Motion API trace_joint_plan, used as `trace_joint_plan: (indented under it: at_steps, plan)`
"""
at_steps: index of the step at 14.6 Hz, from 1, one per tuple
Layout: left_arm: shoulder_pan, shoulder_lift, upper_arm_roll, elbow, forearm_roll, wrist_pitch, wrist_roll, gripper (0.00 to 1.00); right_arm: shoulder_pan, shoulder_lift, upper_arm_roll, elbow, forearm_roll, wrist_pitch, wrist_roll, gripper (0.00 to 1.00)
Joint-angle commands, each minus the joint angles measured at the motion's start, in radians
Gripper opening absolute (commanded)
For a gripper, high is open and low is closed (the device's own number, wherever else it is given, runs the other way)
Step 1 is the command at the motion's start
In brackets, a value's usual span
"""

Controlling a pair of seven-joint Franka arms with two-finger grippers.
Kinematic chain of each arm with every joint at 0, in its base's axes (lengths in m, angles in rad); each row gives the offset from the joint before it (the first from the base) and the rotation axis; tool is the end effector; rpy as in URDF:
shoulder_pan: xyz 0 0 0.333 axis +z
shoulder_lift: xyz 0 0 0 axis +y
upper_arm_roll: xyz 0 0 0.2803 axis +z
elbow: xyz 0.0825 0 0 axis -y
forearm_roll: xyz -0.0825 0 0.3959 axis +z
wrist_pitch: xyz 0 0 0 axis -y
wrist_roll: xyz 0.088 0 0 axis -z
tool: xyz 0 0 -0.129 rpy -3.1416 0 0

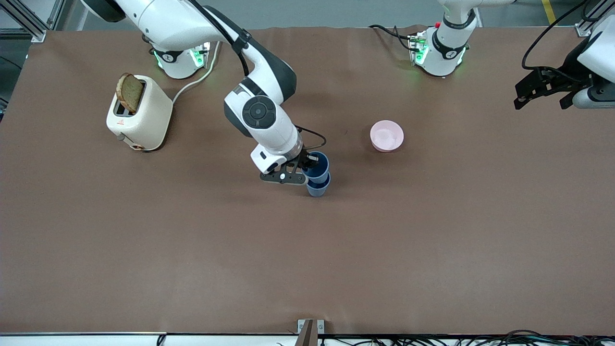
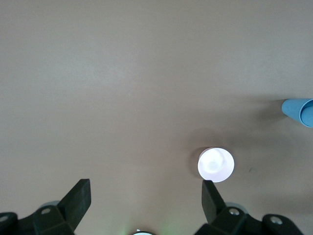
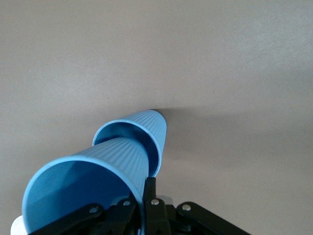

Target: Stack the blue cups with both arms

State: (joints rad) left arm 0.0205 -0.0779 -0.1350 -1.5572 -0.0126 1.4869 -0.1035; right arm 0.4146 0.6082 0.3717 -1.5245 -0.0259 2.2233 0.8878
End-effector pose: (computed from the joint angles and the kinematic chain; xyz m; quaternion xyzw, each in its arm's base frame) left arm 0.5323 -0.0656 0.6085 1.0000 -0.0059 0.0033 0.0014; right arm 0.5238 0.4770 0.2784 -0.9904 0.0804 0.0245 0.1095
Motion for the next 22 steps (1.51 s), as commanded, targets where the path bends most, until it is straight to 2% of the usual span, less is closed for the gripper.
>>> trace_joint_plan:
  at_steps: [1, 3, 4, 7, 9, 11, 13, 15, 16, 18, 20, 21, 22]
  plan:
    - [0.001, -0.010, -0.002, -0.004, 0.019, -0.010, 0.016, 1.00, -0.010, 0.013, 0.006, 0.015, -0.029, 0.001, 0.023, 0.25]
    - [0.001, -0.010, -0.002, -0.003, 0.019, -0.011, 0.016, 1.00, -0.007, 0.015, 0.006, 0.015, -0.029, 0.001, 0.025, 0.93]
    - [0.001, -0.011, -0.002, -0.003, 0.019, -0.014, 0.019, 1.00, -0.004, 0.015, 0.006, 0.015, -0.029, 0.001, 0.023, 1.00]
    - [0.004, -0.010, 0.000, 0.000, 0.017, -0.039, 0.019, 1.00, -0.014, -0.005, 0.004, 0.018, -0.029, -0.011, 0.022, 1.00]
    - [0.007, -0.013, 0.002, 0.015, 0.019, -0.047, 0.018, 1.00, -0.037, -0.094, -0.013, 0.007, -0.041, -0.051, 0.022, 1.00]
    - [0.007, -0.014, 0.003, 0.017, 0.019, -0.062, 0.015, 1.00, -0.057, -0.190, -0.069, 0.009, -0.096, -0.166, 0.022, 1.00]
    - [0.006, -0.014, 0.002, 0.017, 0.020, -0.097, 0.015, 1.00, -0.132, -0.252, -0.102, 0.009, -0.149, -0.235, 0.014, 1.00]
    - [0.006, -0.011, 0.002, 0.029, 0.020, -0.097, 0.012, 1.00, -0.250, -0.350, -0.100, 0.009, -0.152, -0.281, -0.050, 1.00]
    - [0.006, -0.008, 0.002, 0.029, 0.020, -0.090, 0.013, 1.00, -0.301, -0.387, -0.100, 0.009, -0.152, -0.345, -0.111, 1.00]
    - [0.007, 0.001, 0.002, 0.034, 0.022, -0.077, 0.018, 1.00, -0.370, -0.462, -0.120, 0.015, -0.151, -0.419, -0.165, 1.00]
    - [0.009, 0.020, 0.003, 0.055, 0.022, -0.077, 0.018, 1.00, -0.385, -0.531, -0.213, 0.017, -0.125, -0.524, -0.278, 1.00]
    - [0.007, 0.030, 0.005, 0.081, 0.022, -0.077, 0.015, 1.00, -0.390, -0.562, -0.255, 0.017, -0.080, -0.575, -0.353, 1.00]
    - [0.007, 0.043, 0.005, 0.098, 0.022, -0.077, 0.015, 1.00, -0.396, -0.589, -0.322, 0.017, 0.001, -0.612, -0.450, 1.00]
